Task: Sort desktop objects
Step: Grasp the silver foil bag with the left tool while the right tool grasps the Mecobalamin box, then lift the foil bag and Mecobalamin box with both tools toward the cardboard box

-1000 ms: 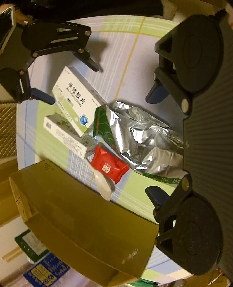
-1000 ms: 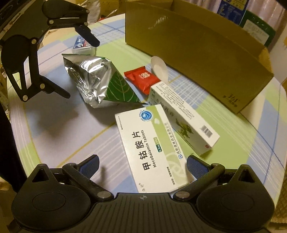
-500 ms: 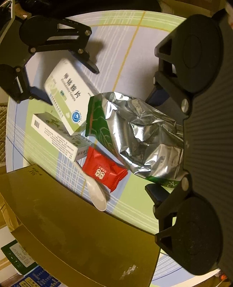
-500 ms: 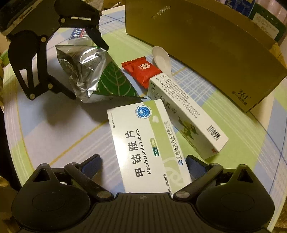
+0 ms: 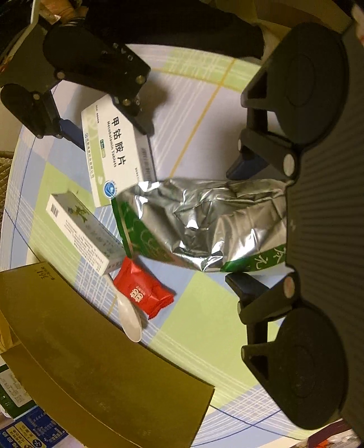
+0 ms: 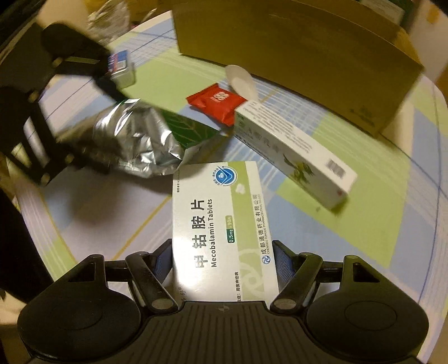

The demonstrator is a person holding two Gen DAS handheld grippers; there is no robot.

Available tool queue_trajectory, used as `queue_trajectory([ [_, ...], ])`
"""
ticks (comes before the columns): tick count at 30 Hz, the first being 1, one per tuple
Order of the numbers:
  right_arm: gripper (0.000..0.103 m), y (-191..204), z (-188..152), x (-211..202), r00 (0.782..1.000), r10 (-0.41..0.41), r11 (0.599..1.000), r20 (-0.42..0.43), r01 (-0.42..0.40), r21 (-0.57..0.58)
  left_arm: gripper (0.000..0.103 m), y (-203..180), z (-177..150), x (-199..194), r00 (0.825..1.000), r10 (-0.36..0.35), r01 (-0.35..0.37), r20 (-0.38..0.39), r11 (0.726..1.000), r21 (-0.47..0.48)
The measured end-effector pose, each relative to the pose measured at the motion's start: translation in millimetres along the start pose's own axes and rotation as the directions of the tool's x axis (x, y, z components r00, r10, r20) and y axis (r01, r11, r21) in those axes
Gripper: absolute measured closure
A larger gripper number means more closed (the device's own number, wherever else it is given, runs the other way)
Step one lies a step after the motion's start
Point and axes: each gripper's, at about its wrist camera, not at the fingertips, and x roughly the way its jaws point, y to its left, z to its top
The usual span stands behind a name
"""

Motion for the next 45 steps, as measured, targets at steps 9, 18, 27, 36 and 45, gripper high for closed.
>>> queue_trajectory([
  [9, 0.033, -2, -9, -2, 1.0, -0.018, 0.999, 0.014, 0.017, 0.033, 0.018, 3, 21, 19, 0.999, 0.005, -0.005, -0.054, 1.0, 0.012],
  [18, 0.024, -8, -6, 5, 1.0, 0.001, 0.999, 0.023, -0.002, 0.035, 0.032, 15, 30, 41, 0.992, -0.062, 0.057, -0.113, 0.997, -0.044],
  [27, 0.032, -3, -3, 7, 0.999, -0.012, 0.999, 0.043, 0.01, 0.037, 0.054, 11, 29, 32, 0.991, -0.049, 0.041, -0.122, 0.997, -0.07],
  [36, 0.034, 3, -2, -8, 0.997, -0.024, 0.996, 0.068, 0.019, 0.084, 0.056, 12, 23, 17, 0.99, -0.023, 0.0, -0.138, 0.987, -0.159],
  [45, 0.034, 1, 16, -48, 0.992, -0.052, 0.989, 0.113, 0.035, 0.143, 0.056, 17, 31, -28, 0.993, 0.02, -0.049, -0.116, 0.967, -0.251],
])
